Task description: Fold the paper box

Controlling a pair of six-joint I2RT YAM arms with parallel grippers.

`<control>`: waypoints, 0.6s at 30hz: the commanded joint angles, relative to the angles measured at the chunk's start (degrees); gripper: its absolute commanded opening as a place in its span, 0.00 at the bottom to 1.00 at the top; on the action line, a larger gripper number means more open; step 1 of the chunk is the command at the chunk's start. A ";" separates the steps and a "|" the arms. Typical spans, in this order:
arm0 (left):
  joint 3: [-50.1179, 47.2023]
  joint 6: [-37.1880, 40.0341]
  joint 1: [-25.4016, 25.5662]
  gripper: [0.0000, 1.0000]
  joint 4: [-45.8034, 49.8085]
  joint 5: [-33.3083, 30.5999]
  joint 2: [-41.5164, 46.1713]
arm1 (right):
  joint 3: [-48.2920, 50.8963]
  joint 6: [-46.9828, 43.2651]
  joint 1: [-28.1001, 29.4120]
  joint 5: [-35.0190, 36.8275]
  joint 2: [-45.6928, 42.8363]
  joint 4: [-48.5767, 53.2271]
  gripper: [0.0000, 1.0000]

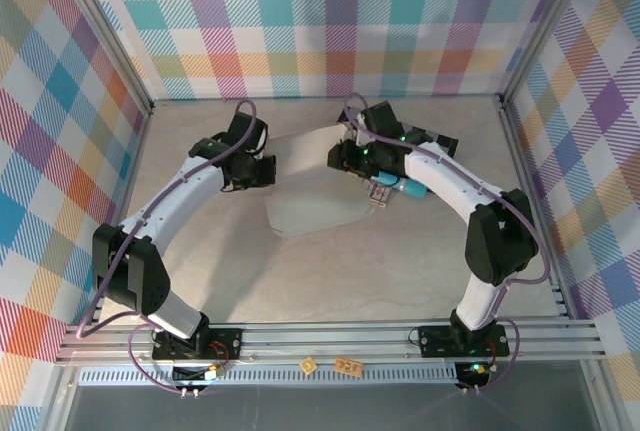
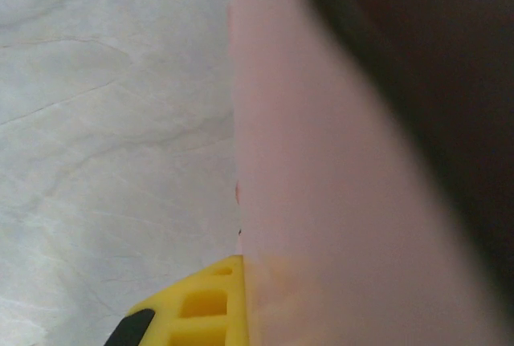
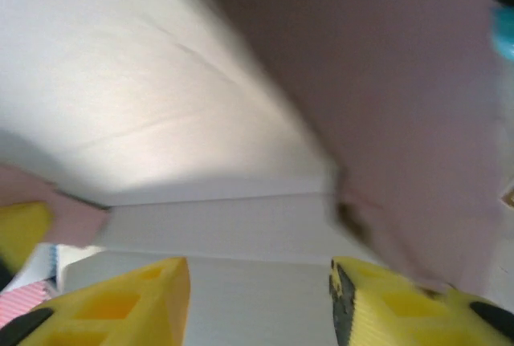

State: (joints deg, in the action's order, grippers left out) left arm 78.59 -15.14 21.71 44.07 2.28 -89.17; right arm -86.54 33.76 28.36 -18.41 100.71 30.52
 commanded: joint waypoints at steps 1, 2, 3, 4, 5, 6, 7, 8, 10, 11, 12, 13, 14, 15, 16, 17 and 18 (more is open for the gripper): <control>5.42 1.51 -3.21 0.00 0.26 10.01 -1.42 | -9.42 -3.43 -4.74 -11.01 -3.71 5.17 0.56; 6.66 2.07 -3.75 0.00 0.30 11.88 -2.34 | -11.87 -4.06 -6.37 -14.04 -4.04 5.91 0.58; 7.77 2.51 -4.12 0.00 0.56 12.99 -3.24 | -13.63 -4.11 -8.45 -17.06 -4.33 6.14 0.59; 8.60 2.82 -4.58 0.00 0.54 14.22 -3.98 | -14.62 -3.62 -10.39 -19.45 -4.74 5.62 0.59; 9.01 2.79 -5.34 0.00 -0.08 16.36 -4.85 | -15.48 -2.65 -12.81 -22.24 -5.04 4.80 0.59; 9.00 2.18 -6.30 0.00 -1.17 19.23 -5.58 | -16.04 -1.62 -15.24 -24.50 -5.13 3.96 0.59; 8.81 1.52 -7.24 0.00 -2.41 22.33 -6.19 | -16.20 -0.52 -17.50 -26.42 -4.96 3.20 0.58; 8.44 0.85 -8.35 0.00 -4.45 26.49 -6.88 | -15.92 0.99 -20.10 -28.70 -4.68 2.11 0.56; 8.30 -0.82 -10.14 0.00 -7.55 33.72 -8.52 | -13.86 4.46 -24.08 -33.13 -4.09 -2.01 0.51; 8.58 -1.36 -10.90 0.00 -8.53 36.80 -9.71 | -12.18 6.76 -25.78 -35.64 -3.74 -5.19 0.50; 8.91 -1.47 -11.38 0.00 -9.37 38.96 -10.58 | -11.02 8.08 -26.82 -37.35 -3.50 -7.62 0.49; 9.23 -1.48 -11.76 0.00 -10.33 41.59 -11.54 | -9.85 8.90 -27.50 -39.03 -3.03 -9.78 0.48; 9.64 -1.48 -11.97 0.00 -11.17 44.03 -12.75 | -9.15 8.72 -27.85 -40.62 -2.43 -10.85 0.46; 9.82 -1.65 -12.21 0.00 -12.10 46.07 -13.46 | -8.78 7.65 -27.99 -42.22 -1.51 -10.95 0.46; 10.06 -1.99 -12.27 0.00 -13.25 48.27 -14.56 | -8.49 6.54 -27.88 -43.50 -0.48 -10.74 0.45; 10.32 -2.30 -12.38 0.00 -14.06 50.38 -15.48 | -7.94 6.23 -27.86 -45.39 0.50 -11.52 0.43; 10.69 -2.22 -12.31 0.00 -14.17 51.70 -16.20 | -7.35 6.48 -27.79 -46.91 1.00 -13.20 0.43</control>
State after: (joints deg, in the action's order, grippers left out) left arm 86.78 -16.27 9.67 33.85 42.68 -104.27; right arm -95.31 39.92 -0.47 -56.27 99.66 21.96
